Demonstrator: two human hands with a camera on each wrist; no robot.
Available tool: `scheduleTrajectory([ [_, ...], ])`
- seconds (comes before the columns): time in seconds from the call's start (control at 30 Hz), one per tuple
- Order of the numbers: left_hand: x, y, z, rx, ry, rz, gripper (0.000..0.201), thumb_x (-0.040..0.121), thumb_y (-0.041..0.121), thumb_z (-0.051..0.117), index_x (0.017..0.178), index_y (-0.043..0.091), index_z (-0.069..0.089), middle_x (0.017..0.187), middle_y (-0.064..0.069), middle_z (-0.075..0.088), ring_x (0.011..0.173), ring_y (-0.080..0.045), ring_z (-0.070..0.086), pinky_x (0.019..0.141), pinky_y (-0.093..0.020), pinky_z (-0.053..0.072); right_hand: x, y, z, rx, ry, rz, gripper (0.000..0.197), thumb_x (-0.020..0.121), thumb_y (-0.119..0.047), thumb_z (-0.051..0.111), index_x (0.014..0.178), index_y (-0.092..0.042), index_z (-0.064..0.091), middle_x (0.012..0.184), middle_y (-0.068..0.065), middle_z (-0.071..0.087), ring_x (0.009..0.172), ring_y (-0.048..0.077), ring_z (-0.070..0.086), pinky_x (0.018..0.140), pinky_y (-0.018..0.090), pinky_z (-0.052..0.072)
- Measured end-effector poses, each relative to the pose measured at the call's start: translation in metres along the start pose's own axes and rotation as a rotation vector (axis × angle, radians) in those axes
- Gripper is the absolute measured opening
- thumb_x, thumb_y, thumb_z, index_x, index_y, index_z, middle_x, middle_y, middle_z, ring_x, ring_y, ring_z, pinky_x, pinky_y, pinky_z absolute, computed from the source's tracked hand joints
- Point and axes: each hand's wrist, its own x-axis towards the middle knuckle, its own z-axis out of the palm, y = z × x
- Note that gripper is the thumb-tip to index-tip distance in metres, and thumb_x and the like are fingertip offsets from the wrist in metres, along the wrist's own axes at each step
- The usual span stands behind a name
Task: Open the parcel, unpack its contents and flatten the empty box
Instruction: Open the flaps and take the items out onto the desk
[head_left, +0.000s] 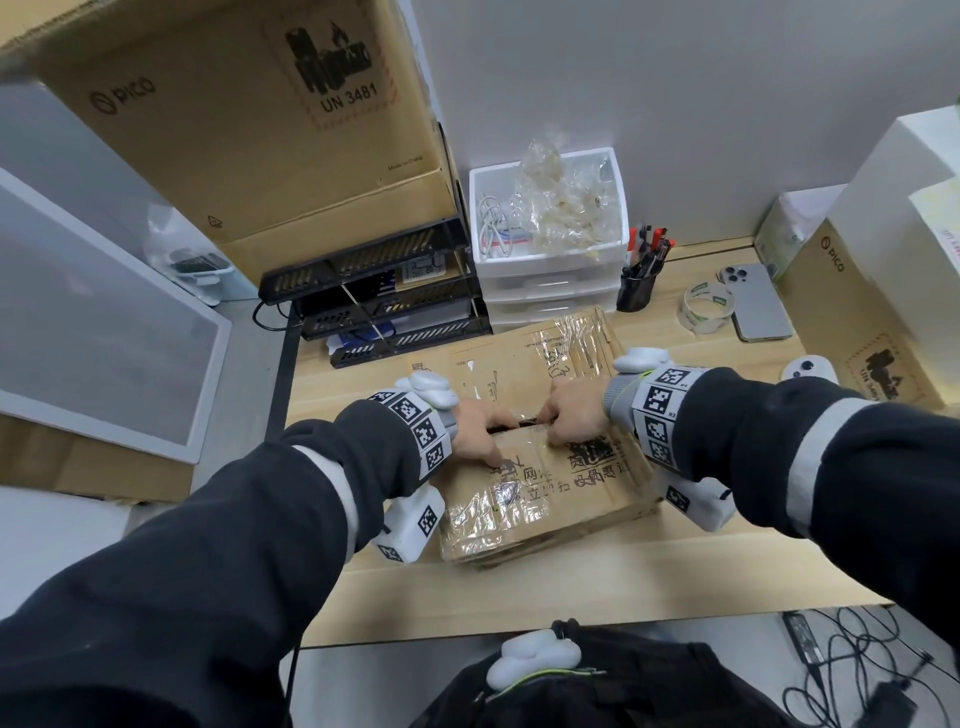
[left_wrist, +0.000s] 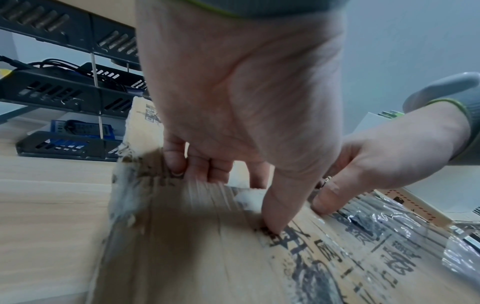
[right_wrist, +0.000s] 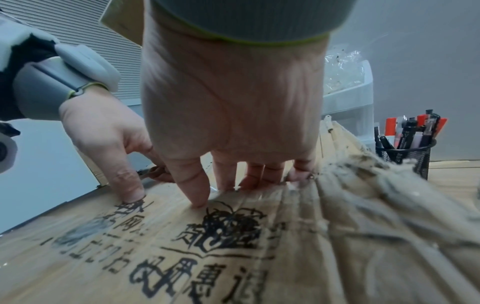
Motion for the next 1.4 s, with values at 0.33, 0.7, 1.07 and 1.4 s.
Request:
scheduleTrajectory([
  [0.33, 0.000, -0.001, -0.011, 0.041, 0.024, -0.052, 0.018, 0.085, 0.032, 0.072, 0.092, 0.021, 0.060, 0.088, -0.001, 0.056, 0.077, -0.020, 0.053, 0.065, -0.027, 0.042, 0.001, 0.010, -0.009, 0.279, 0.050, -0.024, 0.015, 0.080, -0.032, 0.070, 0.094, -0.026, 0.070, 0.093, -0.005, 0.072, 0.087, 0.013, 0.067, 0.088, 0.034, 0.056],
  [0.7, -0.015, -0.003, -0.022, -0.057, 0.041, -0.128, 0.031, 0.081, 0.046, 0.074, 0.069, 0.019, 0.062, 0.072, 0.002, 0.062, 0.065, -0.015, 0.057, 0.055, -0.022, 0.042, -0.016, 0.009, -0.034, 0.031, 0.128, 0.053, 0.050, 0.077, -0.071, 0.054, 0.071, -0.022, 0.059, 0.085, -0.002, 0.064, 0.086, 0.021, 0.060, 0.086, 0.031, 0.050],
  [1.07, -0.037, -0.006, -0.026, -0.024, 0.046, -0.233, 0.034, 0.100, 0.039, 0.047, 0.092, 0.011, 0.065, 0.098, -0.010, 0.067, 0.094, -0.030, 0.061, 0.081, -0.030, 0.042, -0.036, 0.013, -0.037, -0.029, 0.204, 0.137, 0.067, 0.095, -0.063, 0.036, 0.130, -0.011, 0.060, 0.136, 0.015, 0.057, 0.118, 0.030, 0.054, 0.099, 0.034, 0.041],
  [1.4, -0.050, -0.008, -0.027, -0.087, -0.097, -0.155, 0.020, 0.097, 0.034, 0.055, 0.091, 0.018, 0.065, 0.075, 0.003, 0.062, 0.074, -0.015, 0.059, 0.073, -0.027, 0.048, -0.048, 0.016, -0.043, 0.081, 0.049, 0.049, 0.039, 0.083, -0.054, 0.056, 0.087, -0.018, 0.071, 0.086, 0.003, 0.068, 0.089, 0.025, 0.063, 0.095, 0.037, 0.050],
])
